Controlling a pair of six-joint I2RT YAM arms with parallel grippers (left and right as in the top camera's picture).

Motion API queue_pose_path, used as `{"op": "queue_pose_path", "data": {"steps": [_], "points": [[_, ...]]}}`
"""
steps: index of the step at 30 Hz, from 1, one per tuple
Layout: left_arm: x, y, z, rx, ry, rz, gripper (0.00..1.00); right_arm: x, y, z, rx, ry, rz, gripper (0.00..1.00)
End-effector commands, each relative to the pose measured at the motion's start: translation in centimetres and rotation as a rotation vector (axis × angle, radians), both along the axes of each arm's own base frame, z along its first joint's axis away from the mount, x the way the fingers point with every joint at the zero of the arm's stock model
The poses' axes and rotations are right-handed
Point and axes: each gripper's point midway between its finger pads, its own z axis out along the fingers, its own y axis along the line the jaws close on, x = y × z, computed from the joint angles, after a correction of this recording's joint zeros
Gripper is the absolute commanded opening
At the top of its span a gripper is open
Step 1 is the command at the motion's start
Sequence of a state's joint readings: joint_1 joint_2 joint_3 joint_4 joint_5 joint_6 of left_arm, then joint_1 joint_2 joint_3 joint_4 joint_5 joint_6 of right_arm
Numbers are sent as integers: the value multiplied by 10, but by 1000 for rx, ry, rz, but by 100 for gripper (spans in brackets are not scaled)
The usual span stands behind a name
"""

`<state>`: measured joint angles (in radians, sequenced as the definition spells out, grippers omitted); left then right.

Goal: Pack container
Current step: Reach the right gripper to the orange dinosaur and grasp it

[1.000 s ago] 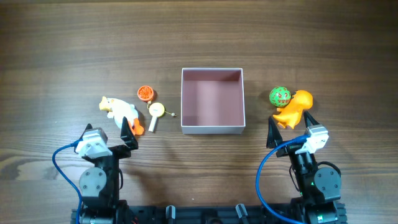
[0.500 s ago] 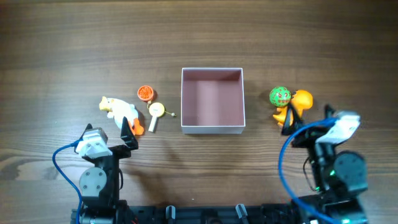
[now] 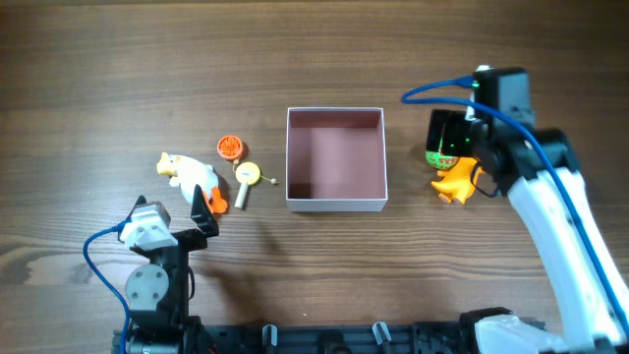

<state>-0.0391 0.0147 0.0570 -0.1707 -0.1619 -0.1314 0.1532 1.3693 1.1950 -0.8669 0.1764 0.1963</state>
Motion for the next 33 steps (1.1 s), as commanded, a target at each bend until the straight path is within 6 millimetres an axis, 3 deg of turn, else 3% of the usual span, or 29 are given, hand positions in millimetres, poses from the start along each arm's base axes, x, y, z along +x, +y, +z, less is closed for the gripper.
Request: {"op": "queue_pose_path", "data": {"steps": [1, 3, 6, 7, 14, 20, 25, 29, 33], "points": [[0, -2, 0, 21, -4, -13, 100, 2, -4, -30, -8, 110, -36, 100], [0, -2, 0, 21, -4, -13, 100, -1, -10, -42, 21, 151, -129, 95], [0, -2, 0, 21, -4, -13, 100, -8, -21, -51, 64, 185, -266, 73], [0, -2, 0, 21, -4, -13, 100, -9, -25, -52, 72, 187, -294, 70], [0, -2, 0, 21, -4, -13, 100, -20, -56, -54, 79, 222, -394, 72], [0, -2, 0, 21, -4, -13, 100, -35, -69, -61, 56, 282, -400, 76], [0, -2, 0, 21, -4, -13, 100, -39, -66, -79, 69, 300, -383, 76], [0, -2, 0, 21, -4, -13, 100, -31, -58, -97, 120, 260, -358, 75], [0, -2, 0, 21, -3, -13, 100, -21, -59, -99, 109, 219, -317, 74]]}}
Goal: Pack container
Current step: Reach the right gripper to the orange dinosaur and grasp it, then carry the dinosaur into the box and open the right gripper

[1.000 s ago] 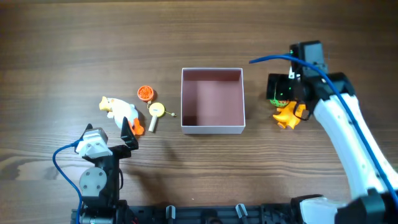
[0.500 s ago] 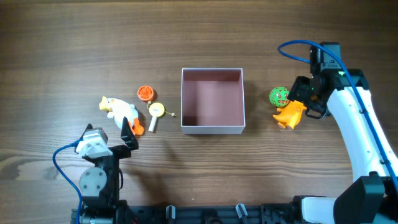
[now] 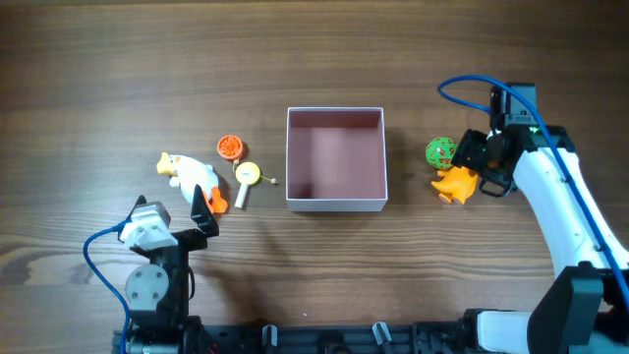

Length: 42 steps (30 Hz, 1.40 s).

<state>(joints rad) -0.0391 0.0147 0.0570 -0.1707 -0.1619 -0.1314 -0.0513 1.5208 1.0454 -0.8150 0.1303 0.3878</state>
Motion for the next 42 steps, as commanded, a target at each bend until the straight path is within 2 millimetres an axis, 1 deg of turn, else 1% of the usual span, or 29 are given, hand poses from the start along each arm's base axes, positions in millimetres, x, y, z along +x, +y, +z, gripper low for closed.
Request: {"op": "queue_pose_path", "data": {"steps": [1, 2, 5, 9, 11, 13, 15, 16, 19, 21, 23, 24, 29, 30, 32, 33, 35, 36, 39, 42], "points": [[0, -2, 0, 21, -4, -13, 100, 5, 2, -3, 3, -16, 49, 74], [0, -2, 0, 21, -4, -13, 100, 7, 2, -4, 1, -20, 56, 74], [0, -2, 0, 21, -4, -13, 100, 8, 2, -12, 3, 0, 54, 69], [0, -2, 0, 21, -4, -13, 100, 1, 3, -35, 10, 40, 45, 68], [0, -2, 0, 21, -4, -13, 100, -6, 3, -45, 10, 55, 44, 66], [0, -2, 0, 21, -4, -13, 100, -10, 3, -49, 11, 66, 45, 59], [0, -2, 0, 21, -4, -13, 100, -12, 3, -51, 11, 76, 45, 55], [0, -2, 0, 21, -4, -13, 100, -14, 3, -51, 12, 83, 45, 47], [0, -2, 0, 21, -4, -13, 100, -18, 3, -53, 11, 97, 50, 14], [0, -2, 0, 21, -4, -13, 100, -17, 0, -50, -11, 95, 67, 4], [0, -2, 0, 21, -4, -13, 100, -17, -2, -40, -24, 88, 62, 4], [0, -2, 0, 21, -4, -13, 100, -15, -2, -29, -25, 74, 63, 4], [0, -2, 0, 21, -4, -13, 100, -7, -2, 50, -52, -70, 106, 4], [0, -2, 0, 21, -4, -13, 100, -8, -1, 72, -63, -119, 124, 4], [0, -2, 0, 21, -4, -13, 100, -11, 6, 102, -79, -188, 180, 4], [0, -2, 0, 21, -4, -13, 100, -15, 14, 118, -84, -231, 208, 4], [0, -2, 0, 21, -4, -13, 100, -23, 34, 138, -78, -302, 270, 4], [0, -2, 0, 21, -4, -13, 100, -27, 44, 145, -72, -328, 304, 4], [0, -2, 0, 21, -4, -13, 100, -34, 83, 161, -24, -402, 429, 4], [0, -2, 0, 21, -4, -13, 100, -32, 139, 170, 72, -469, 537, 4]]}}
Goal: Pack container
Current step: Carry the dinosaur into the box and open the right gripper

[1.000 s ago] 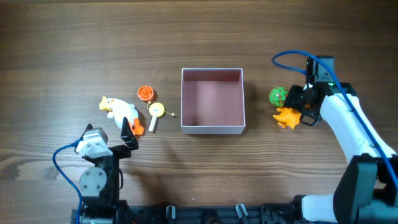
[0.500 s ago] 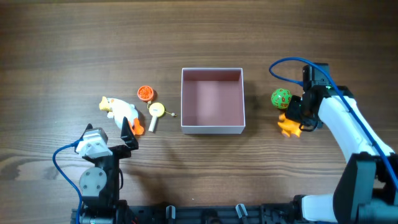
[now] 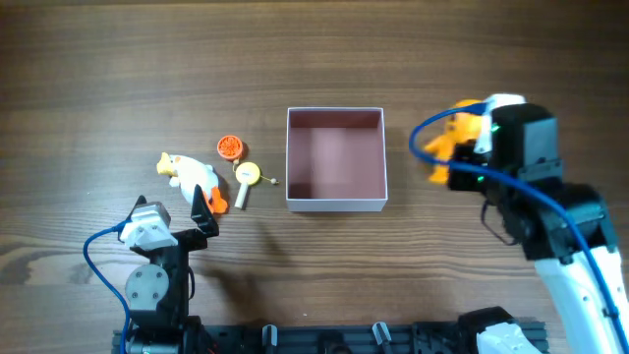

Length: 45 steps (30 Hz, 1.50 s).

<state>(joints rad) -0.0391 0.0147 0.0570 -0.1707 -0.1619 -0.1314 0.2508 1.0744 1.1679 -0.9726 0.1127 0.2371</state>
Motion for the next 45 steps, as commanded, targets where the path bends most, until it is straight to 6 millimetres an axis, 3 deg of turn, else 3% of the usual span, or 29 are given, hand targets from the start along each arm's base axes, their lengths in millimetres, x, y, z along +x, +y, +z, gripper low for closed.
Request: {"op": "queue_pose_path", "data": {"steps": [1, 5, 8, 11, 14, 16, 23, 32, 36, 41, 45], "points": [[0, -2, 0, 21, -4, -13, 100, 3, 62, 14, 89, -62, 150, 4], [0, -2, 0, 21, -4, -13, 100, 17, 126, -3, 80, -69, 293, 4], [0, -2, 0, 21, -4, -13, 100, 31, 148, -35, 46, -14, 303, 5], [0, -2, 0, 21, -4, -13, 100, 44, 159, -80, -2, 79, 305, 4], [0, -2, 0, 21, -4, -13, 100, 50, 162, -115, -44, 148, 300, 4], [0, -2, 0, 21, -4, -13, 100, 55, 162, -123, -59, 149, 291, 4], [0, -2, 0, 21, -4, -13, 100, 66, 153, -123, -111, 111, 239, 4], [0, -2, 0, 21, -4, -13, 100, 56, 135, -133, -199, 161, 218, 4], [0, -2, 0, 21, -4, -13, 100, 55, 134, -145, -215, 189, 219, 5], [0, -2, 0, 21, -4, -13, 100, 54, 130, -178, -268, 261, 214, 6], [0, -2, 0, 21, -4, -13, 100, 57, 131, -184, -274, 265, 213, 7]]}}
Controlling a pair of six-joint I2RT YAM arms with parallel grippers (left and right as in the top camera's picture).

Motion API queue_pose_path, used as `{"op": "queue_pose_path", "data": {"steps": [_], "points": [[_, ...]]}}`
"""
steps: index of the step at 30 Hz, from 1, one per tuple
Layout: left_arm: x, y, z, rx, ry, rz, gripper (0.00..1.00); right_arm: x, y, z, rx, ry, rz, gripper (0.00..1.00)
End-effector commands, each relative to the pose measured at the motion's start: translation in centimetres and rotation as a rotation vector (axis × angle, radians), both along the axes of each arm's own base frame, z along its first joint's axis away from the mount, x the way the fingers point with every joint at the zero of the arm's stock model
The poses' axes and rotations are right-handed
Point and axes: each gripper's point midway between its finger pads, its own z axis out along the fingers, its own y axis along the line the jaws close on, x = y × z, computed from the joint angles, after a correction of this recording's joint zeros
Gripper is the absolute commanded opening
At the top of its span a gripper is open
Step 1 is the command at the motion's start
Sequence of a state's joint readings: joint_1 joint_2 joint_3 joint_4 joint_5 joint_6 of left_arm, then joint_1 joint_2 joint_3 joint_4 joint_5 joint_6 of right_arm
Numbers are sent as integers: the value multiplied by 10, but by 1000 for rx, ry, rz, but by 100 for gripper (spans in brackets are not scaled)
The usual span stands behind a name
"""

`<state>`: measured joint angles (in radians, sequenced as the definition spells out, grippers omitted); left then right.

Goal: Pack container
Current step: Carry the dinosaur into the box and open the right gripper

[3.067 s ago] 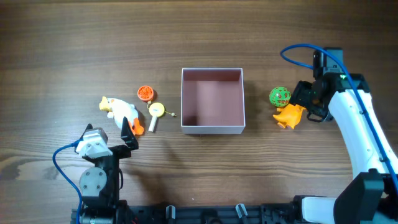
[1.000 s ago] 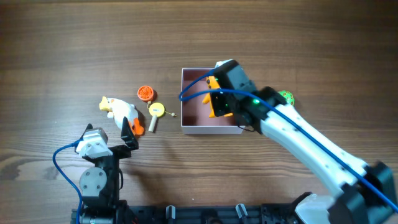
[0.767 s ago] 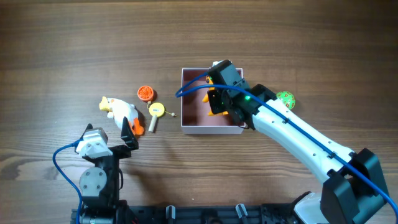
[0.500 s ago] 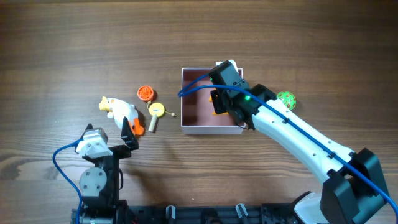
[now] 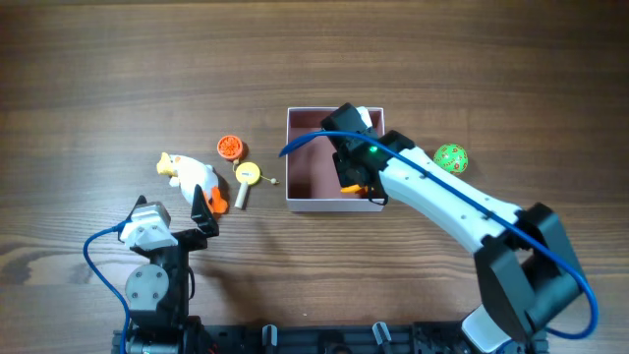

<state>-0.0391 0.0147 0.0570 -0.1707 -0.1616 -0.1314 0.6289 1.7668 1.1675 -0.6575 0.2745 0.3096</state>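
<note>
A white box with a pink inside (image 5: 314,205) stands mid-table. My right gripper (image 5: 351,177) reaches into it from the right, shut on an orange toy (image 5: 350,183) that shows only as a small patch under the fingers, low over the box's right half. A green ball (image 5: 451,157) lies on the table right of the box. Left of the box are a white and orange duck toy (image 5: 189,173), an orange disc (image 5: 229,147) and a yellow lollipop (image 5: 247,176). My left gripper (image 5: 202,212) rests by the duck's tail, and its jaws are not clear from above.
The right arm's white links (image 5: 462,211) slant from the lower right corner across to the box, with a blue cable looping over the box's top. The left arm's base (image 5: 152,285) sits at the front left edge.
My right gripper, which held the orange toy high up to the right of the box, is now down inside the box with it. The green ball is in view again. The left arm is unchanged.
My right gripper hovered over the green ball and orange toy to the right of the box. Then it was down at the orange toy. Then it held that toy lifted high, and now it holds it inside the box. The left-side toys never moved.
</note>
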Motion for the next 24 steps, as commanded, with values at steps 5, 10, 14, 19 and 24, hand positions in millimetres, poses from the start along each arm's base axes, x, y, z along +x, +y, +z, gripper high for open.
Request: {"op": "queue_pose_path", "data": {"steps": [5, 10, 14, 19, 24], "points": [[0, -1, 0, 21, -4, -12, 100, 5, -6, 1, -31, -21, -19, 7], [0, -1, 0, 21, -4, -12, 100, 0, -11, -1, -55, 0, -20, 43], [0, -1, 0, 21, -4, -12, 100, -1, -12, 0, -60, 0, -21, 75], [0, -1, 0, 21, -4, -12, 100, 12, -4, 34, -25, -75, 6, 78], [0, -1, 0, 21, -4, -12, 100, 23, 8, 113, 75, -190, 15, 78]]}}
